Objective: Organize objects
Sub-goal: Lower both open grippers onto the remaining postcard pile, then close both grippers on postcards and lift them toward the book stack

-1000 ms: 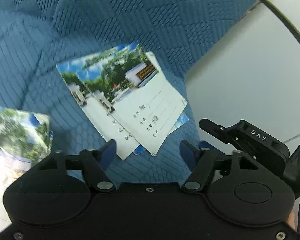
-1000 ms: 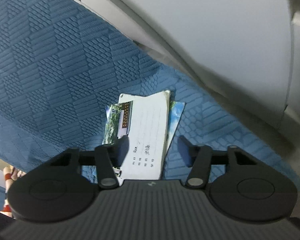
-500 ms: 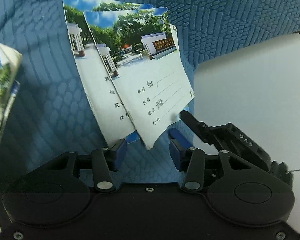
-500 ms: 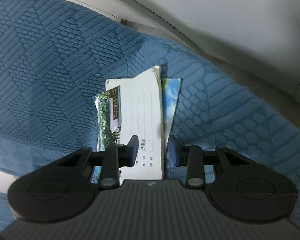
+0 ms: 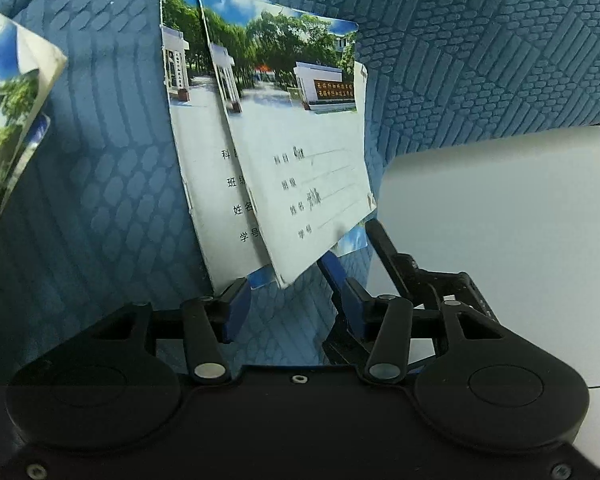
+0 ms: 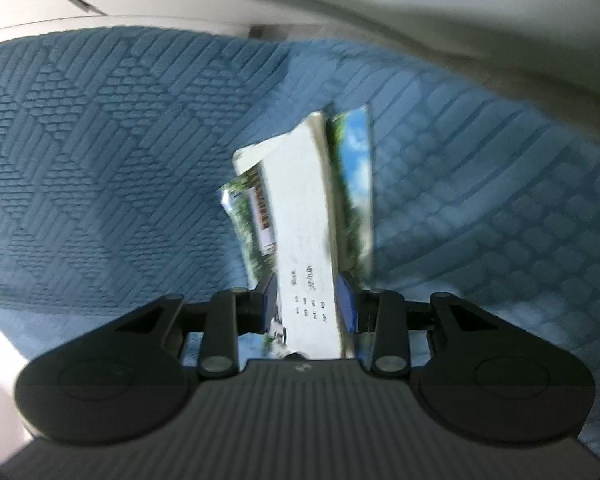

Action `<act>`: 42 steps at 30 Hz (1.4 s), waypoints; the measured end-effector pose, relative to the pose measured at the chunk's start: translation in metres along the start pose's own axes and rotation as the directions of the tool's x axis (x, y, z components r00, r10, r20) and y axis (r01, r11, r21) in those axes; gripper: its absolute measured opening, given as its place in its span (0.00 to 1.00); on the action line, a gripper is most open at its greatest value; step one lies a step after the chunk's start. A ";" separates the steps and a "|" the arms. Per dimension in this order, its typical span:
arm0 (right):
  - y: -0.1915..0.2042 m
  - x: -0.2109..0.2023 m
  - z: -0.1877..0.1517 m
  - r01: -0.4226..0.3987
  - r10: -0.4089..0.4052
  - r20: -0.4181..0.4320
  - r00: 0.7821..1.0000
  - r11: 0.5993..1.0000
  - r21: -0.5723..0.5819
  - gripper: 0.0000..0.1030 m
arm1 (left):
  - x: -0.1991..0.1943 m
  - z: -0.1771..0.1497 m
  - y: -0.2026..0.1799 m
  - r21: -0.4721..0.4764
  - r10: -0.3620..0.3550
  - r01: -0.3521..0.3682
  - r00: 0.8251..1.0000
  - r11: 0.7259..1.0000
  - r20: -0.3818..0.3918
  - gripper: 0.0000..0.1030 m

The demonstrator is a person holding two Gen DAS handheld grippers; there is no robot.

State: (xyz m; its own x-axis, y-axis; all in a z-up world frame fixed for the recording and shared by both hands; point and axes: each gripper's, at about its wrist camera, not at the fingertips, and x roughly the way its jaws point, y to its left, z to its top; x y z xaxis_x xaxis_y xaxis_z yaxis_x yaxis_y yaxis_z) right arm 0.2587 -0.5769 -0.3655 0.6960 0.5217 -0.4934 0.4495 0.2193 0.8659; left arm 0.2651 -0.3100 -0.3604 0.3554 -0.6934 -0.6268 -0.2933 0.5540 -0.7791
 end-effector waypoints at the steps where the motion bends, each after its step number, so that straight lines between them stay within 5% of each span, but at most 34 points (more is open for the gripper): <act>1: 0.000 0.001 -0.001 -0.016 0.016 -0.012 1.000 1.000 0.007 0.36 | -0.002 0.000 0.001 -0.006 -0.006 0.006 1.000 1.000 0.009 0.46; 12: 0.000 0.002 -0.004 -0.088 0.090 -0.048 0.995 0.995 0.041 0.36 | -0.006 0.006 0.008 -0.135 -0.088 0.100 0.992 0.986 0.091 0.38; 13: 0.001 0.003 -0.004 -0.092 0.094 -0.051 0.994 0.995 0.040 0.36 | -0.006 0.007 0.009 -0.147 -0.093 0.107 0.991 0.983 0.096 0.35; 16: 0.002 0.005 -0.005 -0.100 0.102 -0.057 0.993 0.994 0.036 0.36 | -0.005 0.010 0.008 -0.161 -0.089 0.105 0.991 0.981 0.103 0.05; 21: 0.004 0.001 -0.005 -0.091 0.091 -0.042 0.995 0.996 0.011 0.37 | -0.009 0.013 -0.001 -0.137 -0.056 0.072 0.991 0.988 0.118 0.04; 25: 0.002 -0.002 -0.003 -0.086 0.087 -0.016 0.996 0.996 0.017 0.61 | -0.017 0.013 -0.004 -0.130 -0.066 0.080 0.991 0.988 0.112 0.04; 33: 0.003 0.003 0.001 -0.070 0.070 0.006 0.998 0.997 0.022 0.60 | -0.044 0.012 -0.013 -0.109 -0.098 0.108 0.991 0.988 0.088 0.03; 36: 0.001 0.001 0.002 -0.054 0.054 0.029 0.998 0.998 0.025 0.58 | -0.053 0.010 -0.020 -0.088 -0.104 0.111 0.992 0.990 0.076 0.03; 42: 0.005 -0.006 0.001 0.002 0.000 0.072 0.997 1.000 -0.027 0.18 | -0.067 0.002 -0.021 -0.073 -0.098 0.103 0.993 0.992 0.069 0.03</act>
State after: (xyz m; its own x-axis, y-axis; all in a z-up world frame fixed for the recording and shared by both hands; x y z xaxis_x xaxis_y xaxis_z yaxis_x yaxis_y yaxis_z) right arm 0.2570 -0.5798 -0.3581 0.7346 0.4612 -0.4977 0.4351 0.2426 0.8671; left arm 0.2494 -0.2747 -0.3021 0.4431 -0.7108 -0.5463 -0.3188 0.4446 -0.8371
